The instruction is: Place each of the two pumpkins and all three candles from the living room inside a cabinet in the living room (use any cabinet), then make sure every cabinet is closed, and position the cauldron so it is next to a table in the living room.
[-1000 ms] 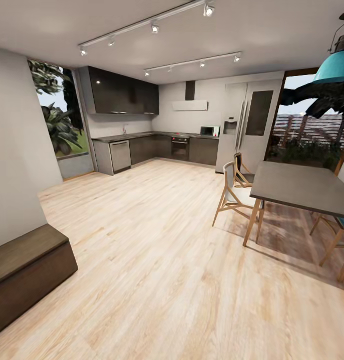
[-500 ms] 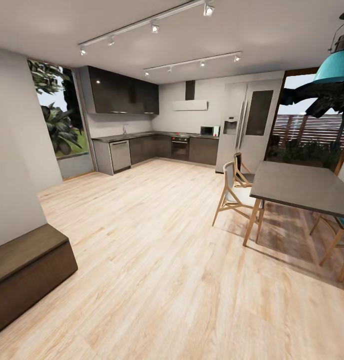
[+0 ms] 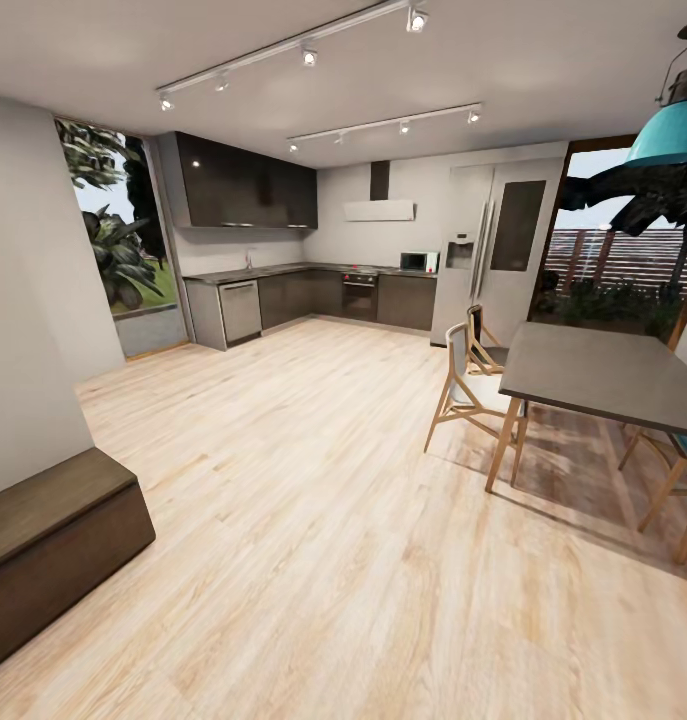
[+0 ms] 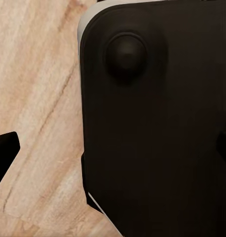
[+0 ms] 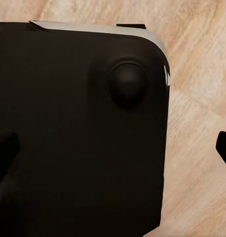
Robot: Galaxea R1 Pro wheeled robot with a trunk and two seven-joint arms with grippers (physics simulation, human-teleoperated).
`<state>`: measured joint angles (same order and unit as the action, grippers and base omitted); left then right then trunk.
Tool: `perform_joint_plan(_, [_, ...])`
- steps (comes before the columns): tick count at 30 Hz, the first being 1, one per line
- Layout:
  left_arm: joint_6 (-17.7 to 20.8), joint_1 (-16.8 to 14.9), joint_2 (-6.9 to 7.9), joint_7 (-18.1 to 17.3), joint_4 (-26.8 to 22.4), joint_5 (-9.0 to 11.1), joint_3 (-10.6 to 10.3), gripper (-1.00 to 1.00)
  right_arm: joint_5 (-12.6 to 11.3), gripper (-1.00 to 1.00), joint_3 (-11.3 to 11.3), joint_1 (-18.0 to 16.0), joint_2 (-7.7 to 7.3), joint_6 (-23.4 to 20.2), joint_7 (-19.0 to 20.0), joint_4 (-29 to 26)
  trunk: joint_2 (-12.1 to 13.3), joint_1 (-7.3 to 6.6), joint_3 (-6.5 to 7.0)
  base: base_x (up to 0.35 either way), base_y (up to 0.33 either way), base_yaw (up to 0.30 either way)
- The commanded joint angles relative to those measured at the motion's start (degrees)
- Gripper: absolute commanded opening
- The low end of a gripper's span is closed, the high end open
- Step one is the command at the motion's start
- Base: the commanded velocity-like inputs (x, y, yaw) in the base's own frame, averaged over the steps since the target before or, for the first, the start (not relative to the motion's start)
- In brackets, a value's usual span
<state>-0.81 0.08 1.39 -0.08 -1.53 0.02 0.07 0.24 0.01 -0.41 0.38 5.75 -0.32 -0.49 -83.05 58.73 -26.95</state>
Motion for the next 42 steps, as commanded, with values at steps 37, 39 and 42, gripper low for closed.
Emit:
perform_joint_plan(37, [-2.41,0.01,-1.11,-0.19,-0.05,0.18,0.43,1.0,0.64,1.0,0.13,-0.03,1.55,6.68,-0.07,0.05,-0.03,0.0,-1.61,0.067,-0.043,0.179])
perform_joint_plan(39, [-2.96,0.01,-0.99,-0.18,-0.05,0.17,0.38,1.0,0.64,1.0,0.13,-0.03,1.55,7.22,-0.1,0.05,-0.03,0.0,-1.69,-0.005,0.0,0.272])
perform_joint_plan(42, [-3.44,0.01,-0.57,-0.03,-0.05,0.02,0.22,1.0,0.62,1.0,0.1,-0.03,1.55,8.72,-0.12,0.05,-0.03,0.0,-1.79,-0.002,0.0,0.272])
